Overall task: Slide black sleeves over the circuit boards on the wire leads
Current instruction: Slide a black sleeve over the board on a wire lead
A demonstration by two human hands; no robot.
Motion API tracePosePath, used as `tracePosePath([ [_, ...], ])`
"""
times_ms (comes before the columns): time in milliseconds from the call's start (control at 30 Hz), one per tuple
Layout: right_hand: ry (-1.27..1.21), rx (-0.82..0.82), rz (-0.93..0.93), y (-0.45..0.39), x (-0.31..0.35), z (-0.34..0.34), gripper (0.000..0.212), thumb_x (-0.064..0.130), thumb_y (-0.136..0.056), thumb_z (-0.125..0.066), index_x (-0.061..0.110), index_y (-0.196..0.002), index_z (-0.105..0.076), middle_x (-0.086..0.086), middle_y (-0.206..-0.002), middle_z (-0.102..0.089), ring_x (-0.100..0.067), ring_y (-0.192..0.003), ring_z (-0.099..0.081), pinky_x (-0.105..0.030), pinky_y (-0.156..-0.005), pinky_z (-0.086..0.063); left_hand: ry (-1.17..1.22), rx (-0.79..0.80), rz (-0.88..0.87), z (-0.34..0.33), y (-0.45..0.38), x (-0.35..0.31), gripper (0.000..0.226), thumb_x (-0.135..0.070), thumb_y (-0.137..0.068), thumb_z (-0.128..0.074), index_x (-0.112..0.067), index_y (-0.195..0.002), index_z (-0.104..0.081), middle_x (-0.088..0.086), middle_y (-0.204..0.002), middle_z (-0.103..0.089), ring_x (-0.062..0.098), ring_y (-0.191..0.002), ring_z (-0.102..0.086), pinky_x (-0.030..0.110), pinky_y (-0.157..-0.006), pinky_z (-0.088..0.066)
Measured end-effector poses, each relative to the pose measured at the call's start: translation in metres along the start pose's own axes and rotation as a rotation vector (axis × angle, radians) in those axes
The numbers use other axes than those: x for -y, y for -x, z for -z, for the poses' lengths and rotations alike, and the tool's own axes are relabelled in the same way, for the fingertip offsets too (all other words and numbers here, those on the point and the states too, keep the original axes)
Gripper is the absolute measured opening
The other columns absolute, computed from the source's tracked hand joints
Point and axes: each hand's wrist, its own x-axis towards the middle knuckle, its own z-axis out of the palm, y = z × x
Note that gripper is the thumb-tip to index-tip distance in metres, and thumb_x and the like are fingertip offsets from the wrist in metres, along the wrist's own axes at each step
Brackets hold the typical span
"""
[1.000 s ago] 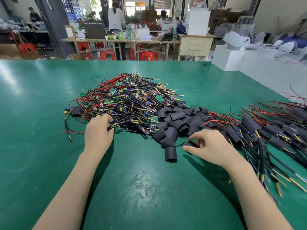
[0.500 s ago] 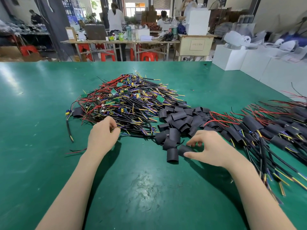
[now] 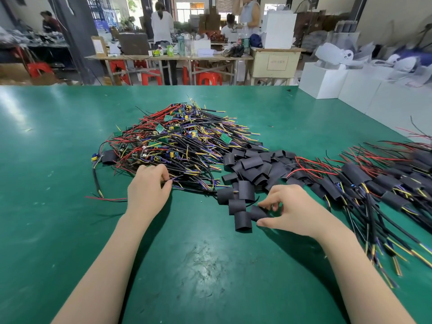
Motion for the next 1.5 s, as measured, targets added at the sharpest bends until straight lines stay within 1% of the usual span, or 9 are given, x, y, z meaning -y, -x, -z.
tracePosePath([
  [233,-0.005,-0.007,-0.008,0.000,0.001,-0.001,0.023,0.037,-0.070,-0.077,0.020,-0.084,-0.075,0.000,-0.077,-0.059,-0.014,-0.072,-0.055,-0.030,-0.067,-0.046,-0.033,0.059,-0.066,-0.004,-0.002,0.000,0.020,-0.015,-0.091,-0.061,-0.016,-0.110,-0.068,-0.001,-0.083,-0.054,0.026,-0.100,-0.045,0.037,-0.068,-0.045],
  [467,0.030,-0.052,-0.043,-0.002,-0.002,-0.001,0.022,0.036,-0.070,-0.077,0.025,-0.089,-0.075,0.003,-0.079,-0.060,-0.013,-0.073,-0.056,-0.028,-0.067,-0.046,0.017,-0.062,-0.089,-0.007,-0.002,0.001,0.007,-0.012,-0.080,-0.077,-0.010,-0.085,-0.073,0.008,-0.091,-0.061,0.032,-0.098,-0.048,0.037,-0.075,-0.042],
  [667,0.043,-0.059,-0.054,-0.002,-0.002,-0.001,0.024,0.037,-0.070,-0.076,0.026,-0.091,-0.075,0.004,-0.081,-0.060,-0.015,-0.075,-0.056,-0.031,-0.070,-0.048,0.257,-0.089,0.000,-0.007,-0.004,-0.001,0.006,-0.013,-0.090,-0.066,-0.009,-0.093,-0.070,0.004,-0.096,-0.069,0.027,-0.100,-0.054,0.033,-0.082,-0.038],
  [767,0.042,-0.060,-0.054,-0.001,-0.002,-0.001,0.024,0.037,-0.071,-0.076,0.025,-0.092,-0.074,0.004,-0.082,-0.060,-0.014,-0.076,-0.056,-0.032,-0.071,-0.048,0.283,-0.033,-0.006,-0.008,-0.003,-0.005,0.008,-0.014,-0.093,-0.061,-0.008,-0.096,-0.066,0.003,-0.099,-0.069,0.026,-0.102,-0.056,0.042,-0.091,-0.042],
  [1033,0.051,-0.090,-0.067,0.000,-0.001,0.001,0.025,0.035,-0.073,-0.075,0.024,-0.095,-0.073,0.007,-0.084,-0.058,-0.015,-0.079,-0.055,-0.031,-0.075,-0.047,0.516,-0.186,-0.108,0.008,0.001,-0.021,0.005,-0.013,-0.094,-0.060,-0.016,-0.091,-0.064,-0.004,-0.087,-0.069,0.017,-0.085,-0.063,0.028,-0.068,-0.040],
  [1133,0.055,-0.174,-0.096,-0.001,-0.002,0.003,0.021,0.031,-0.074,-0.074,0.021,-0.093,-0.072,0.005,-0.083,-0.057,-0.016,-0.078,-0.055,-0.031,-0.076,-0.045,0.733,-0.192,-0.179,0.017,0.006,-0.034,0.009,-0.015,-0.095,-0.058,-0.023,-0.093,-0.062,-0.006,-0.082,-0.069,0.009,-0.081,-0.066,0.017,-0.071,-0.046],
  [1233,-0.020,-0.330,-0.113,-0.002,-0.002,0.005,0.017,0.020,-0.073,-0.076,0.016,-0.089,-0.072,0.001,-0.082,-0.060,-0.015,-0.074,-0.057,-0.034,-0.074,-0.048,0.895,-0.151,-0.202,0.022,0.008,-0.041,0.013,-0.016,-0.091,-0.061,-0.029,-0.093,-0.064,-0.005,-0.079,-0.070,0.009,-0.075,-0.067,0.019,-0.076,-0.050],
  [1367,-0.155,-0.518,-0.077,-0.002,0.002,0.008,0.019,0.007,-0.070,-0.079,0.012,-0.087,-0.071,0.000,-0.082,-0.063,-0.015,-0.071,-0.062,-0.035,-0.072,-0.053,0.903,-0.090,-0.224,0.023,0.007,-0.039,0.024,-0.016,-0.088,-0.063,-0.040,-0.089,-0.067,-0.009,-0.078,-0.070,0.006,-0.072,-0.065,0.019,-0.074,-0.052],
  [1500,-0.237,-0.644,-0.036,-0.003,0.005,0.007,0.021,-0.001,-0.071,-0.076,0.012,-0.086,-0.071,0.003,-0.082,-0.066,-0.010,-0.070,-0.064,-0.024,-0.071,-0.054,0.895,-0.010,-0.244,0.022,0.006,-0.036,0.018,-0.015,-0.089,-0.063,-0.032,-0.088,-0.069,-0.004,-0.078,-0.068,0.011,-0.072,-0.065,0.023,-0.075,-0.054],
])
